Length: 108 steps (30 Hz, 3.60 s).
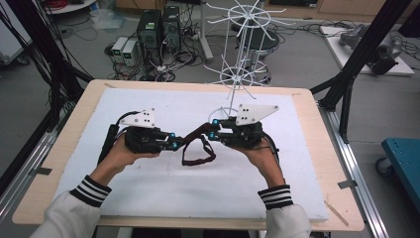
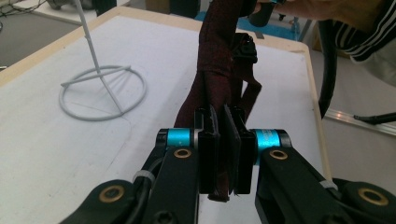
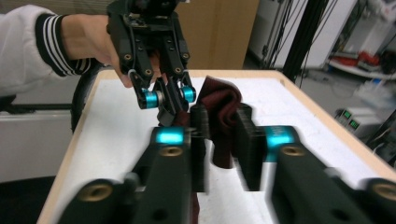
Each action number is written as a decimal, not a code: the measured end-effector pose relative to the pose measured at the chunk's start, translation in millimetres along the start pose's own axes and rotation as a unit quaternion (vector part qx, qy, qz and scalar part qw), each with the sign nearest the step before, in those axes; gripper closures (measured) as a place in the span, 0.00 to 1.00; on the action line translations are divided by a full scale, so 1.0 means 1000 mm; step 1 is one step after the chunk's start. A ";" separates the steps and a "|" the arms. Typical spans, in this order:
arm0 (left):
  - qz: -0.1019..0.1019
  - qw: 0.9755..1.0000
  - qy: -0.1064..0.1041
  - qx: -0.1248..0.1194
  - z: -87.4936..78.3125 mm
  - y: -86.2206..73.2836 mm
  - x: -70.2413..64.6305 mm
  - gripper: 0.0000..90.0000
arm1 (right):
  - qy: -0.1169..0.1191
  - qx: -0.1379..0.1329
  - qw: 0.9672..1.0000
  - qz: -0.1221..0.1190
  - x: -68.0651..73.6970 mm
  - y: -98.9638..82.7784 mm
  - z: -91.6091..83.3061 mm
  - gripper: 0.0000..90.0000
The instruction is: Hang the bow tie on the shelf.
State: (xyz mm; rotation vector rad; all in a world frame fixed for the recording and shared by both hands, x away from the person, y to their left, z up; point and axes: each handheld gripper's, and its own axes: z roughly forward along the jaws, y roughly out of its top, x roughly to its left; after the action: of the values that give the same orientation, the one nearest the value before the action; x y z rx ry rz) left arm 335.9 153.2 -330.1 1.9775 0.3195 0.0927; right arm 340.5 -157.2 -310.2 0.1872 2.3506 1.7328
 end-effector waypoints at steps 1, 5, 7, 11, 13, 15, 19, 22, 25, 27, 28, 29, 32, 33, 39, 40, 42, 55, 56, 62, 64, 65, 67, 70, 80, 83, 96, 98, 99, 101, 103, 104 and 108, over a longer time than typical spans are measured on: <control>0.001 1.000 0.001 0.003 0.000 0.000 0.001 0.93 | 0.006 -0.003 1.000 -0.004 0.000 0.000 0.000 0.93; -0.004 1.000 -0.002 -0.003 -0.001 -0.001 0.002 0.91 | 0.002 0.002 1.000 -0.010 0.001 0.001 0.001 0.93; 0.000 1.000 0.000 -0.008 -0.001 -0.002 0.003 0.87 | 0.002 -0.002 1.000 -0.008 0.001 0.001 0.001 0.93; -0.010 1.000 0.018 -0.006 -0.001 -0.001 0.002 0.52 | -0.001 0.002 1.000 -0.009 0.002 0.001 0.001 0.93; -0.002 1.000 0.024 -0.012 -0.001 -0.002 0.001 0.37 | -0.003 0.002 1.000 -0.009 0.002 0.001 0.000 0.93; -0.001 0.998 0.060 -0.021 0.000 -0.003 0.000 0.09 | -0.005 0.002 1.000 -0.008 0.002 0.001 -0.001 0.93; -0.003 0.996 0.074 -0.043 -0.005 -0.006 0.002 0.02 | -0.008 0.002 1.000 -0.006 0.000 0.000 -0.003 0.93; 0.001 0.995 0.082 -0.053 -0.011 -0.008 0.004 0.02 | -0.012 -0.001 1.000 -0.006 0.000 0.001 -0.006 0.93; 0.005 0.994 0.086 -0.066 -0.017 -0.012 0.005 0.02 | -0.019 -0.003 1.000 -0.003 -0.001 0.000 -0.009 0.93; 0.002 0.994 0.087 -0.062 -0.020 -0.012 0.005 0.02 | -0.022 -0.006 1.000 0.000 -0.002 0.000 -0.012 0.93; 0.002 0.994 0.089 -0.066 -0.022 -0.012 0.005 0.02 | -0.025 -0.008 1.000 0.000 -0.002 0.000 -0.013 0.93; 0.001 0.993 0.091 -0.070 -0.024 -0.012 0.005 0.02 | -0.028 -0.008 1.000 0.000 -0.002 0.000 -0.014 0.93; 0.001 0.993 0.095 -0.072 -0.028 -0.012 0.004 0.02 | -0.033 -0.010 0.999 0.000 -0.003 0.000 -0.017 0.93; 0.000 0.993 0.095 -0.072 -0.029 -0.012 0.004 0.02 | -0.035 -0.011 0.999 0.001 -0.003 0.000 -0.018 0.93; 0.002 0.989 0.125 -0.084 -0.040 -0.027 0.001 0.02 | -0.055 -0.023 0.998 0.007 -0.007 0.001 -0.027 0.93; 0.002 0.988 0.127 -0.087 -0.042 -0.029 0.000 0.02 | -0.058 -0.023 0.998 0.009 -0.008 0.001 -0.028 0.93; 0.002 0.987 0.134 -0.092 -0.046 -0.034 -0.001 0.02 | -0.062 -0.026 0.998 0.011 -0.009 0.002 -0.030 0.93; 0.002 0.981 0.163 -0.107 -0.065 -0.073 -0.009 0.02 | -0.095 -0.031 0.995 0.011 -0.021 0.011 -0.042 0.93; 0.000 0.981 0.164 -0.106 -0.067 -0.076 -0.009 0.02 | -0.099 -0.032 0.995 0.014 -0.021 0.012 -0.043 0.93; -0.005 0.975 0.185 -0.126 -0.074 -0.093 -0.013 0.02 | -0.118 -0.032 0.992 0.017 -0.028 0.012 -0.047 0.93; -0.001 0.972 0.194 -0.133 -0.077 -0.098 -0.015 0.02 | -0.123 -0.033 0.992 0.017 -0.029 0.013 -0.048 0.93; -0.002 0.972 0.195 -0.133 -0.078 -0.102 -0.015 0.02 | -0.126 -0.035 0.991 0.017 -0.030 0.014 -0.049 0.93; -0.001 0.970 0.201 -0.135 -0.081 -0.107 -0.016 0.02 | -0.131 -0.037 0.991 0.016 -0.031 0.016 -0.049 0.93; -0.005 0.969 0.203 -0.139 -0.083 -0.111 -0.017 0.02 | -0.138 -0.036 0.990 0.018 -0.034 0.020 -0.050 0.93; -0.011 0.961 0.223 -0.165 -0.090 -0.133 -0.018 0.02 | -0.155 -0.030 0.987 0.018 -0.044 0.027 -0.048 0.93; -0.010 0.956 0.234 -0.178 -0.090 -0.139 -0.018 0.02 | -0.160 -0.030 0.986 0.018 -0.048 0.028 -0.049 0.93; -0.011 0.946 0.257 -0.197 -0.089 -0.159 -0.017 0.02 | -0.197 -0.025 0.980 0.031 -0.063 0.025 -0.053 0.93; -0.009 0.946 0.259 -0.194 -0.088 -0.160 -0.016 0.02 | -0.201 -0.023 0.979 0.030 -0.065 0.024 -0.053 0.93; -0.009 0.946 0.258 -0.194 -0.088 -0.160 -0.016 0.02 | -0.205 -0.020 0.978 0.032 -0.065 0.023 -0.053 0.93; -0.009 0.945 0.260 -0.198 -0.087 -0.160 -0.016 0.02 | -0.213 -0.019 0.976 0.033 -0.066 0.023 -0.053 0.93; -0.011 0.945 0.259 -0.198 -0.087 -0.160 -0.015 0.02 | -0.220 -0.021 0.975 0.036 -0.067 0.023 -0.052 0.93; -0.011 0.945 0.259 -0.197 -0.086 -0.161 -0.015 0.02 | -0.224 -0.020 0.974 0.035 -0.067 0.023 -0.052 0.93; -0.012 0.946 0.258 -0.198 -0.086 -0.161 -0.015 0.02 | -0.234 -0.008 0.971 0.039 -0.066 0.023 -0.050 0.93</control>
State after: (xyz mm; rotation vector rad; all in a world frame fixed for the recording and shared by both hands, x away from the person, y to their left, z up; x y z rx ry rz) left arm 274.7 287.0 -438.6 1.5228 0.6117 0.6179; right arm 391.6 -212.0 -268.1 0.6199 2.0047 1.5316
